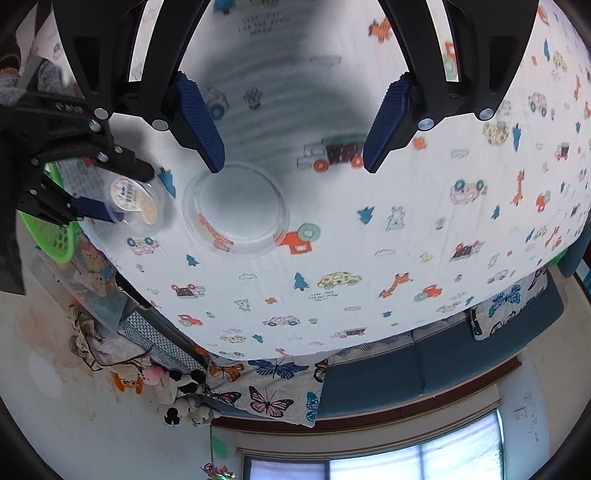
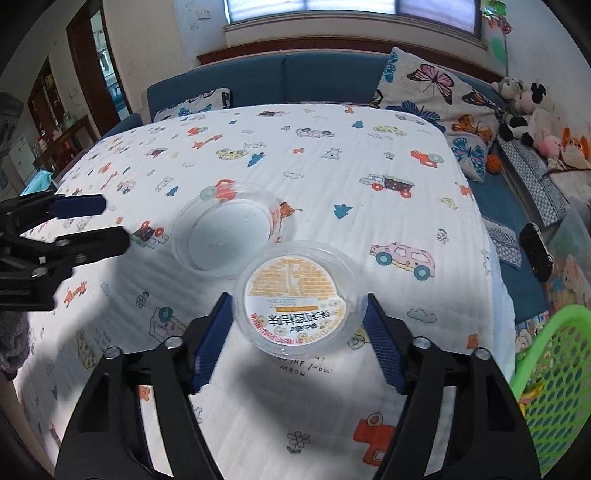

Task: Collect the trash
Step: 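Grasp the orange-labelled food container with the right tool while the left tool reaches the clear lid, then close the left tool on the rim of the clear plastic lid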

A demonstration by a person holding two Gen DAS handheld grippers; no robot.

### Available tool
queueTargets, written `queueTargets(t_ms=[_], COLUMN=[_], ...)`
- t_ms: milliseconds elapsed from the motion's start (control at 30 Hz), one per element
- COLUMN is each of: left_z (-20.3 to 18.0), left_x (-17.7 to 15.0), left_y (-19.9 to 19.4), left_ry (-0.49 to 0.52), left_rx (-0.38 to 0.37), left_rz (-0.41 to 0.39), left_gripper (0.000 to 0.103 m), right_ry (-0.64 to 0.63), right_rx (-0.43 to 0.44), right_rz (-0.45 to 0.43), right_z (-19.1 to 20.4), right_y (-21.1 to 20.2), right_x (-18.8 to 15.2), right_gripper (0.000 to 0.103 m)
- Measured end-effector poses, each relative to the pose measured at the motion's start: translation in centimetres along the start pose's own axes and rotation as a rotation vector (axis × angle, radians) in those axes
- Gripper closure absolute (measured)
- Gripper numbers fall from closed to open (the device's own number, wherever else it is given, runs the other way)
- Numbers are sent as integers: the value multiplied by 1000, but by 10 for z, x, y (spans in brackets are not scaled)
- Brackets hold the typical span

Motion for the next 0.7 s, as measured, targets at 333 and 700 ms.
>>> queueTargets(t_ms=[333,700], left_z=[-1,4], left_x=[13,17], left_y=[43,73], left_ry=[-16,-68], left_rx=[7,-7], left_rz=[33,59], left_gripper=[48,64], right_ry=[18,43], right_rx=[-6,-29], right_rz=[-14,-37], right_z=[-14,-35], right_y=[-16,-39], right_x=[-9,-21], right_gripper=[34,34])
Point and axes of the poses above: each gripper's, at about its wrist camera, not at the fingertips, and y roughly the way its jaws point, z to its left, x to its top, the point moved 8 cm from there along y, roughly the way its jaws point, and after that the axes turned 4 degrees about -z, right-handed, at the moved point
